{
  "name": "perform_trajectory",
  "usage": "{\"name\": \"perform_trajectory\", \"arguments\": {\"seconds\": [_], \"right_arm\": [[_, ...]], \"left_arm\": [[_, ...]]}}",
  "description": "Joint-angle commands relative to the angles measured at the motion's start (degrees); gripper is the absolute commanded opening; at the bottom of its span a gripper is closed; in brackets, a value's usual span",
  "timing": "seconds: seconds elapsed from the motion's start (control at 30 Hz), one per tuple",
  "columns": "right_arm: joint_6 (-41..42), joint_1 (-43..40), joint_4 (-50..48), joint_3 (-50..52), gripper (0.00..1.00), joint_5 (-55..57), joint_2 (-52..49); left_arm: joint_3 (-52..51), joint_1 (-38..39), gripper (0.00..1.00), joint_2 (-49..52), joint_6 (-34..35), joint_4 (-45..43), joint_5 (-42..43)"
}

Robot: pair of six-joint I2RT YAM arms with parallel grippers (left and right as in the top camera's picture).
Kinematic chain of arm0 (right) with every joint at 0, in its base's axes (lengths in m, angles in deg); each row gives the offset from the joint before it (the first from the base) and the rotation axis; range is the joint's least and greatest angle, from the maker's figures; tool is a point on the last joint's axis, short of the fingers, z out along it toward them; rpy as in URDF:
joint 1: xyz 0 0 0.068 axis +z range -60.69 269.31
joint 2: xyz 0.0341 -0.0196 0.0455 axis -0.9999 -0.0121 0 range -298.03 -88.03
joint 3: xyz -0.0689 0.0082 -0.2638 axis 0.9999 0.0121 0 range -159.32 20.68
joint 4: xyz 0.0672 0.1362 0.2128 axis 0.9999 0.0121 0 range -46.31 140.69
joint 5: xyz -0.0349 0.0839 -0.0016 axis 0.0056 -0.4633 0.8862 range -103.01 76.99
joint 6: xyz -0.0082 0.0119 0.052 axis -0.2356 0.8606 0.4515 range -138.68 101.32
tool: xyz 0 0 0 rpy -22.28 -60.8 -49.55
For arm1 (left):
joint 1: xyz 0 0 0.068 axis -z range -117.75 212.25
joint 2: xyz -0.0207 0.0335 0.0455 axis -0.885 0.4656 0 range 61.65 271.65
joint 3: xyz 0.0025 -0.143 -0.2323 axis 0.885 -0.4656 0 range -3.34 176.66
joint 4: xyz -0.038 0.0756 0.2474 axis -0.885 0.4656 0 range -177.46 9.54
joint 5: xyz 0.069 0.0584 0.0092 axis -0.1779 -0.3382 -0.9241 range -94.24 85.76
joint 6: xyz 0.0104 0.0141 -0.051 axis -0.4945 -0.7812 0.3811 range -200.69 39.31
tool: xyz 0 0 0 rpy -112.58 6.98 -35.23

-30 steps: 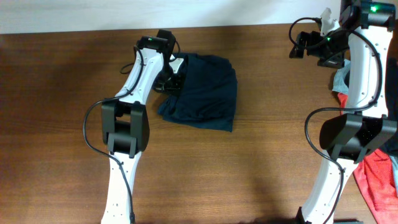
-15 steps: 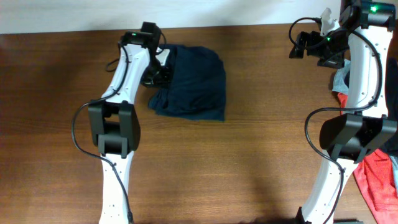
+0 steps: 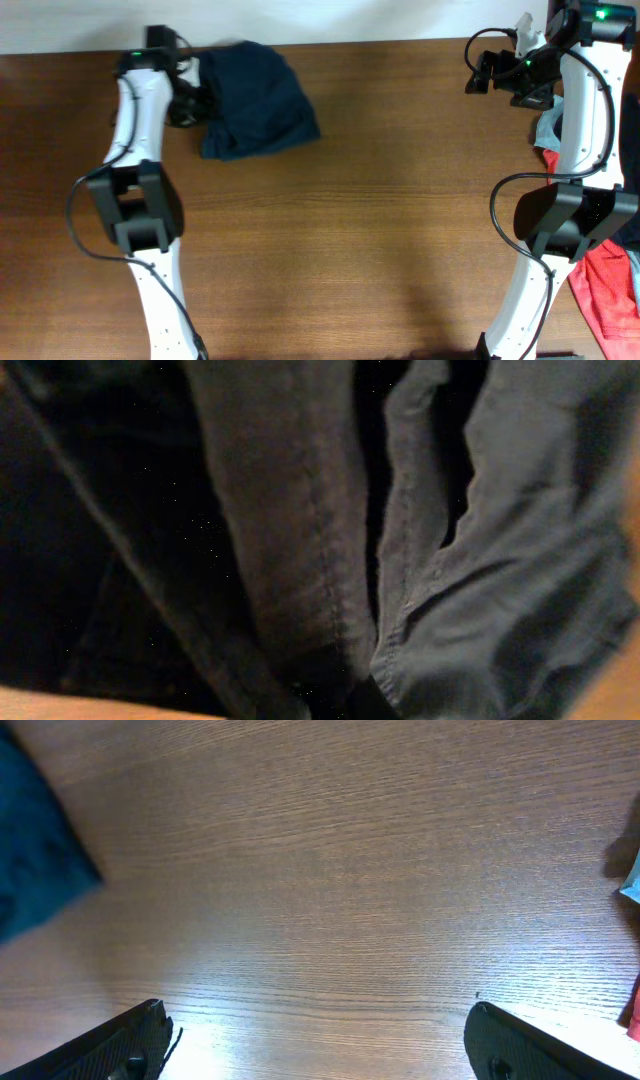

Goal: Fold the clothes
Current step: 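Drag the folded shorts leftward to the table's left edge with left gripper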

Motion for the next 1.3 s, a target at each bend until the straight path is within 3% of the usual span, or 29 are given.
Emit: {"name": "perform_trajectory", "arguments": {"seconds": [0.0,0.4,0.57,1.27], "right_arm": [[0.1,-0.1,0.0,-0.1,0.99,-0.1,0.0],[0.1,-0.1,0.0,-0.1,0.99,-0.1,0.0],[0.1,-0.1,0.0,-0.1,0.99,-0.1,0.0],[0.1,-0.1,0.0,-0.1,0.98,-0.1,0.0]], "left_arm": [[1.2,-4.8,0.01,-5.6,6.4,-1.4,2.6],[1.2,-21.8,0.01,-5.7,16.0,-3.4,2.6],[1.1,-26.3,0.01,-5.5,16.3,-5.2,2.5],[1.1,-27.3,0.01,4.9,17.3,-5.1,1.1]]}}
